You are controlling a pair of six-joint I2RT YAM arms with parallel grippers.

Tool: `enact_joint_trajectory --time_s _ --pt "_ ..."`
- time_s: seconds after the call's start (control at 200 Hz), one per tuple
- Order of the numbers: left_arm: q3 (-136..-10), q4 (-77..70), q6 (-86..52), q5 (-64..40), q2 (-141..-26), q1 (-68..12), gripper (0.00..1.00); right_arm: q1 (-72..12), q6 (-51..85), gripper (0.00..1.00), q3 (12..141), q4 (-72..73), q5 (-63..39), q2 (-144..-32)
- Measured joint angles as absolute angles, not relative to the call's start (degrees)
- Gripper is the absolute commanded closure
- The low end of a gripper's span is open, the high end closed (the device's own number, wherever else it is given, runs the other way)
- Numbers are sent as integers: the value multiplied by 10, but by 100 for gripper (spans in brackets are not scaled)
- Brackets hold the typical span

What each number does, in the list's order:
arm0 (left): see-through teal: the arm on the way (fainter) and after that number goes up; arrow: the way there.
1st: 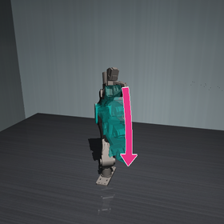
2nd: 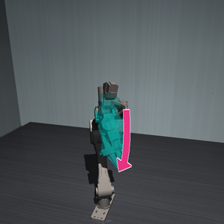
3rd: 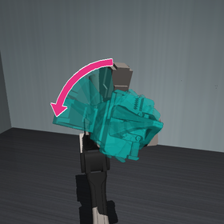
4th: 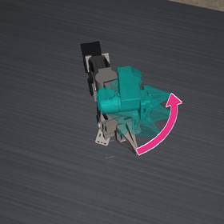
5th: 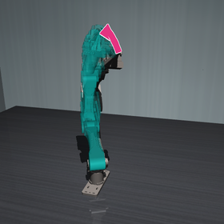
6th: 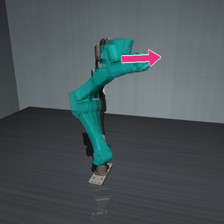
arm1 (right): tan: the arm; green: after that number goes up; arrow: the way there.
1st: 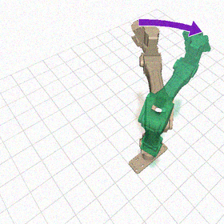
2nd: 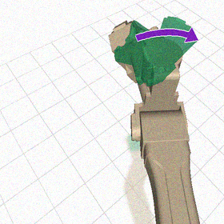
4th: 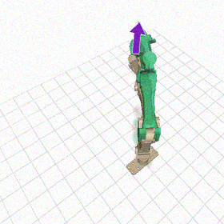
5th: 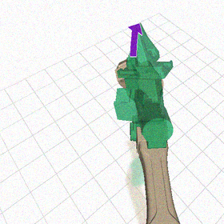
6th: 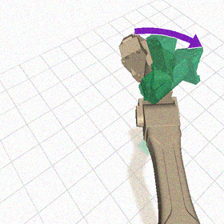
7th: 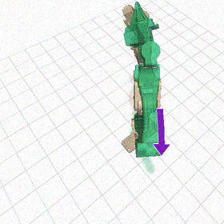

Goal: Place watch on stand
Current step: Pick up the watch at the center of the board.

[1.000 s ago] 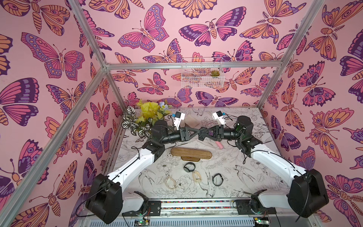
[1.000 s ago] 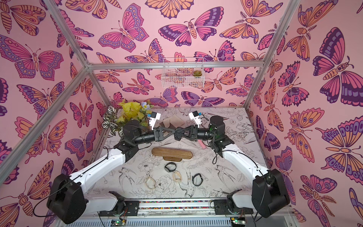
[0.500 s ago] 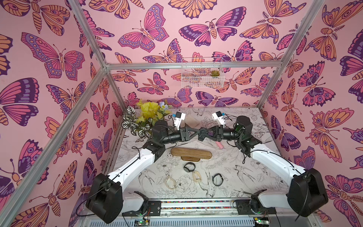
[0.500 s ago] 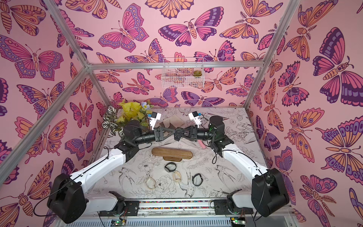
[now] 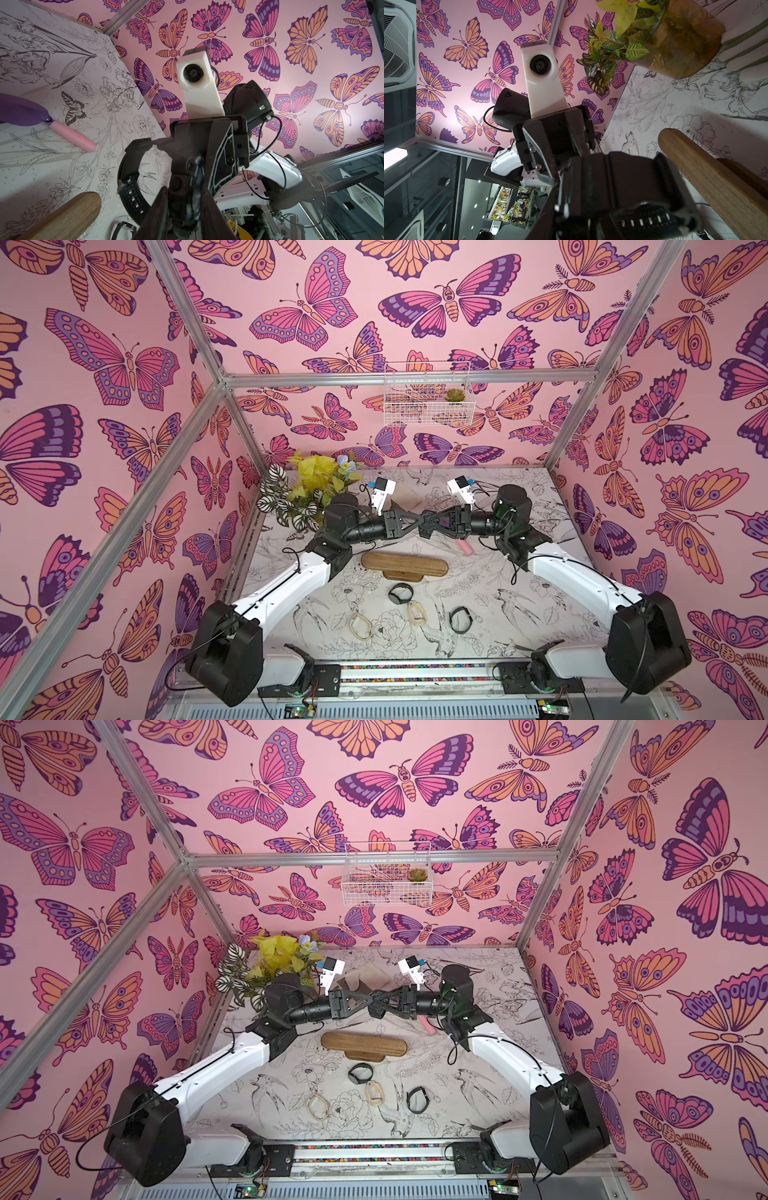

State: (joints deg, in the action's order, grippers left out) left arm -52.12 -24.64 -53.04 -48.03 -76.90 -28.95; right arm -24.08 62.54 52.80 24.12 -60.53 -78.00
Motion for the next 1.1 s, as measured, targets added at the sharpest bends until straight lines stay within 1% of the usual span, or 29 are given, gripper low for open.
enact_joint_trajectory --time_s 0.105,0.205,0.31,0.396,0.421,0.501,0.561,0.601,0.641,0.741,0.831,0.861,0.876,0.926,0.981,1.011,1.056,1.097 --pt "-524 -246 -531 -480 -771 -289 75 -241 621 53 533 230 -605 -780" --pt "-526 -246 -531 -480 -771 -289 76 -241 612 46 536 224 -606 -780" --pt "-526 -246 -532 -480 -771 -289 78 -241 603 41 536 211 -605 -779" --pt "-526 -246 -534 -480 -771 -288 79 -241 595 41 536 198 -606 -778" --pt "-526 -246 -535 -480 -771 -288 79 -241 593 42 536 195 -606 -778" --pt "-526 -246 -539 -480 -771 -285 79 -240 591 54 536 192 -605 -776" --pt "-526 -248 -542 -480 -771 -284 79 -240 593 65 536 195 -605 -776" --pt "-526 -251 -543 -480 -771 -284 80 -240 599 70 536 197 -605 -776" --pt "-526 -254 -546 -480 -771 -283 80 -239 600 72 536 200 -604 -776" --pt "-526 -258 -549 -480 -771 -282 80 -237 602 73 536 204 -605 -776" --pt "-526 -258 -550 -480 -771 -281 80 -237 602 76 536 205 -605 -776" --pt "-526 -258 -551 -480 -771 -281 76 -237 602 77 536 205 -605 -776" --pt "-526 -258 -550 -480 -771 -281 71 -237 602 77 536 205 -605 -776" --pt "-525 -260 -552 -480 -771 -281 48 -237 602 78 536 205 -605 -776" --pt "-524 -261 -551 -481 -771 -281 33 -237 602 79 536 206 -605 -776" --pt "-523 -261 -551 -482 -771 -281 31 -237 602 79 536 206 -605 -776" --pt "-520 -262 -554 -483 -771 -281 30 -237 602 80 536 206 -605 -776" --pt "-517 -261 -555 -483 -771 -281 34 -237 602 81 536 206 -606 -776"
